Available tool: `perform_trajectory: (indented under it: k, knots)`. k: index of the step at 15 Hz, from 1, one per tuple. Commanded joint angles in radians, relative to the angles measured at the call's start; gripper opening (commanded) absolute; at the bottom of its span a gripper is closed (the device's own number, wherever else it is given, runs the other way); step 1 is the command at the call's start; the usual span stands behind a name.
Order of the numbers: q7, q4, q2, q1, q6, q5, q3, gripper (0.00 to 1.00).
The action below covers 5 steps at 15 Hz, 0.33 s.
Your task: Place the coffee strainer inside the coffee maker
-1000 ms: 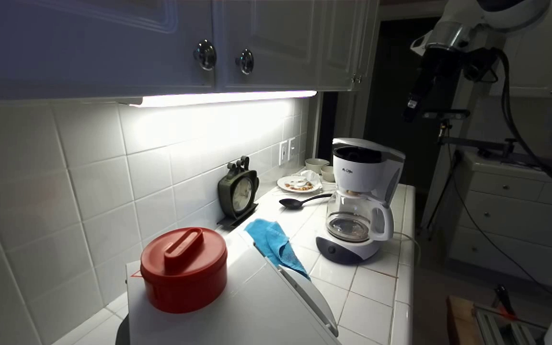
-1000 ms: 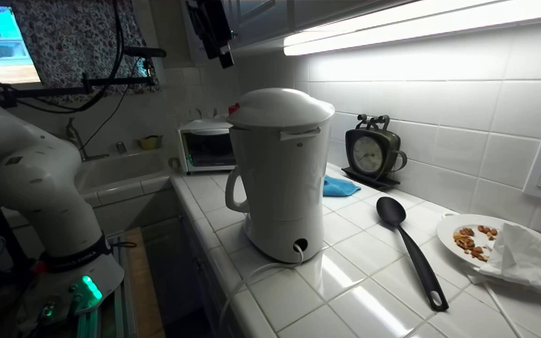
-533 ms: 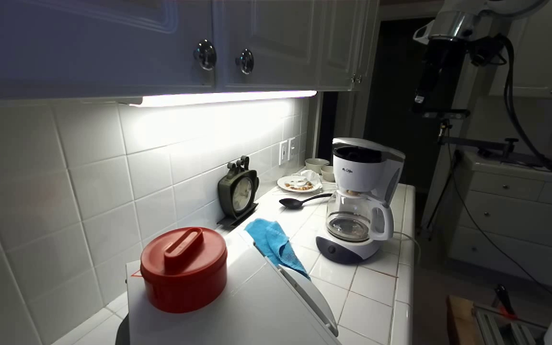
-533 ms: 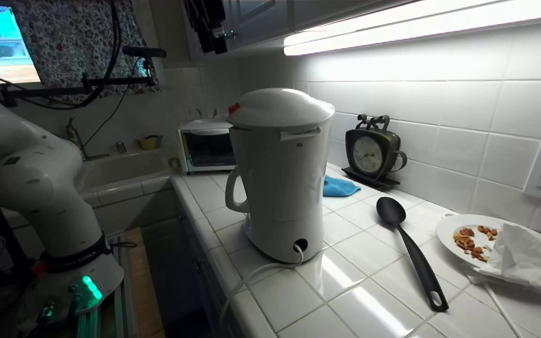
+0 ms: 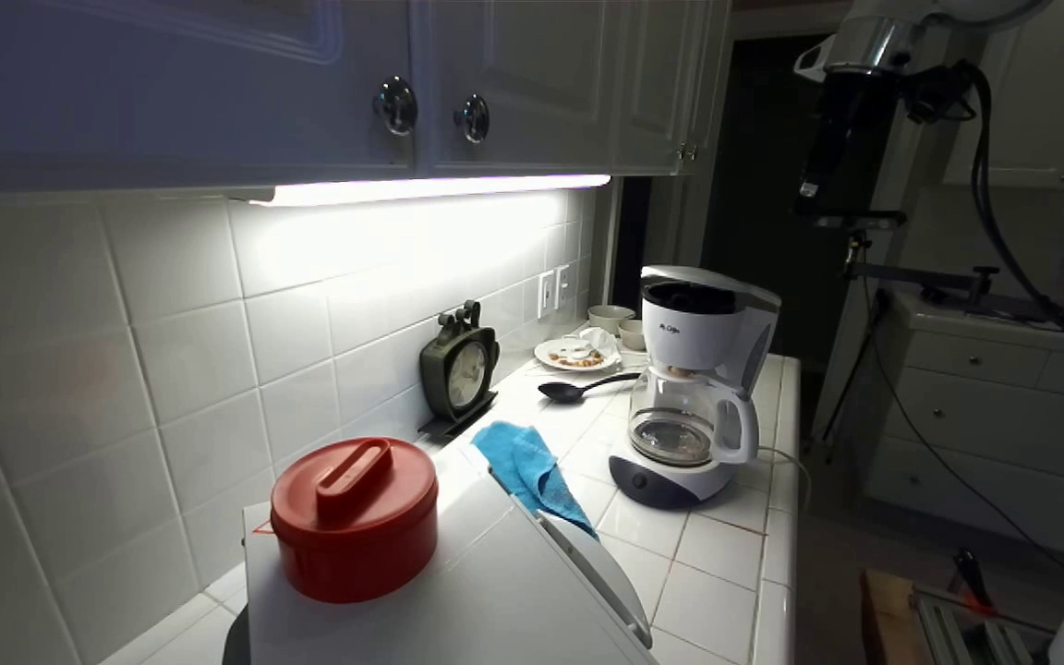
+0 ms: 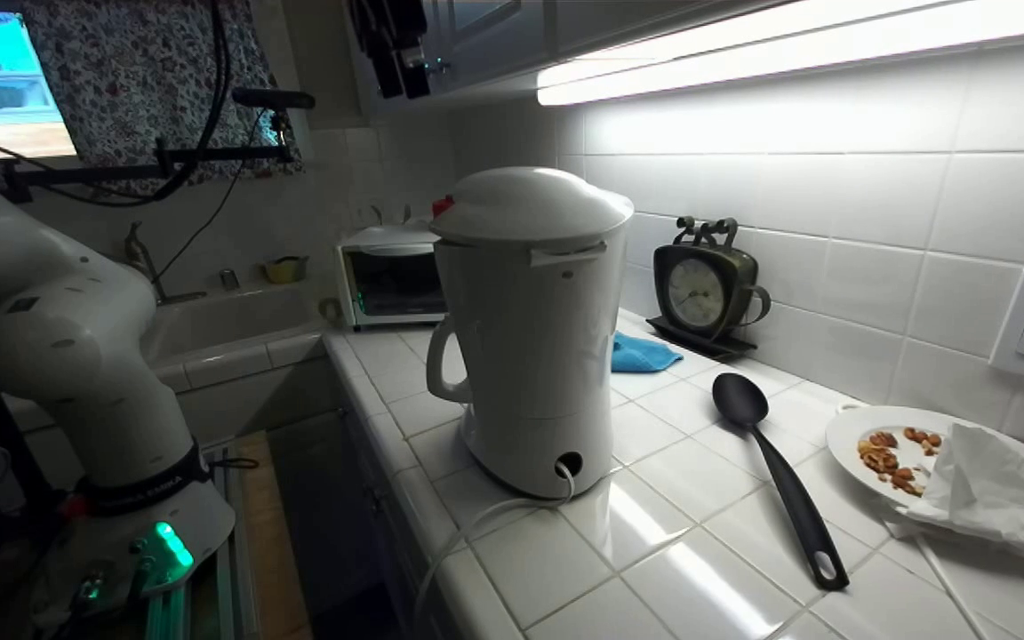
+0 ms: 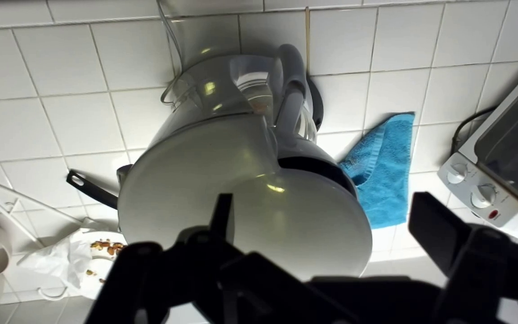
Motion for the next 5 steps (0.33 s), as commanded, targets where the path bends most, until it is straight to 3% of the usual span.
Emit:
perform_trajectory:
  k: [1, 5]
  knots:
    - [-0.016, 0.024, 0.004, -0.008, -0.036, -0.025, 0.011, 1.00]
    - [-0.013, 0.023, 0.002, -0.009, -0.041, -0.028, 0.015, 1.00]
